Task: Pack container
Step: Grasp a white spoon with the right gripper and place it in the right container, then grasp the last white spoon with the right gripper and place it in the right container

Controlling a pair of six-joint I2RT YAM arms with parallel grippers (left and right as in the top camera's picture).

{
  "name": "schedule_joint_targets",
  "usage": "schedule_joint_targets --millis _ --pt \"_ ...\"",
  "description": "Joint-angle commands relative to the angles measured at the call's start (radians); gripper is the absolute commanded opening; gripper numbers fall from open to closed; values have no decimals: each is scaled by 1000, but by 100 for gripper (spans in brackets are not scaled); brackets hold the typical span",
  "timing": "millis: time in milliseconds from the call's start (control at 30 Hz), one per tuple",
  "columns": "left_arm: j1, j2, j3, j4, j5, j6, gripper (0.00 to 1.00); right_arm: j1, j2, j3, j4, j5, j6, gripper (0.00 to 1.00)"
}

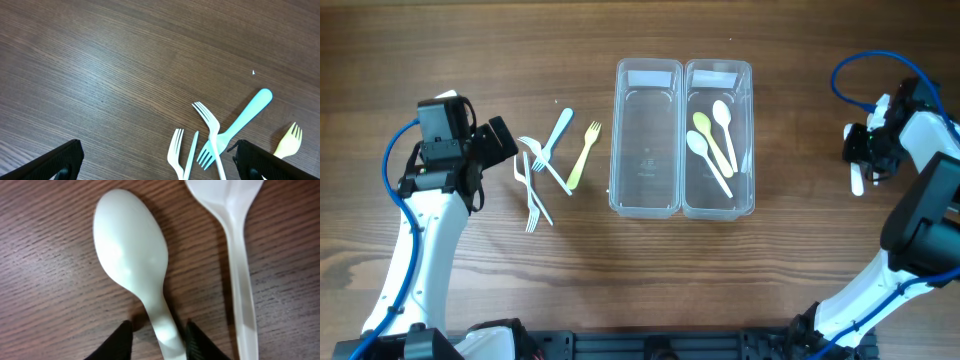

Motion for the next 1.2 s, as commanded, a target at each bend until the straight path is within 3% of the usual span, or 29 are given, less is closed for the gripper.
schedule_joint_targets --millis 0,133,233,400,533,633,800,1000,1167 --pt "5 2 20 3 -5 6 100 1 80 -11 -22 -16 9 28" --pt "5 2 20 3 -5 6 100 1 80 -11 -72 -24 -93 25" --pt "5 2 19 3 -5 6 100 1 80 -11 -83 -64 -86 16" --pt "5 2 19 3 -5 6 100 1 80 -11 -111 -77 17 4" --pt "5 2 19 3 -5 6 100 22 23 48 -180 -242 47 5" --pt "5 2 19 3 -5 6 100 127 -172 79 -183 -349 73 4" --pt "5 2 19 3 -5 6 100 410 -432 79 -109 -348 121 4" --pt "5 2 19 3 -5 6 100 635 -307 66 -56 -224 150 4" --pt "5 2 19 3 -5 6 100 660 -237 78 3 -196 151 42"
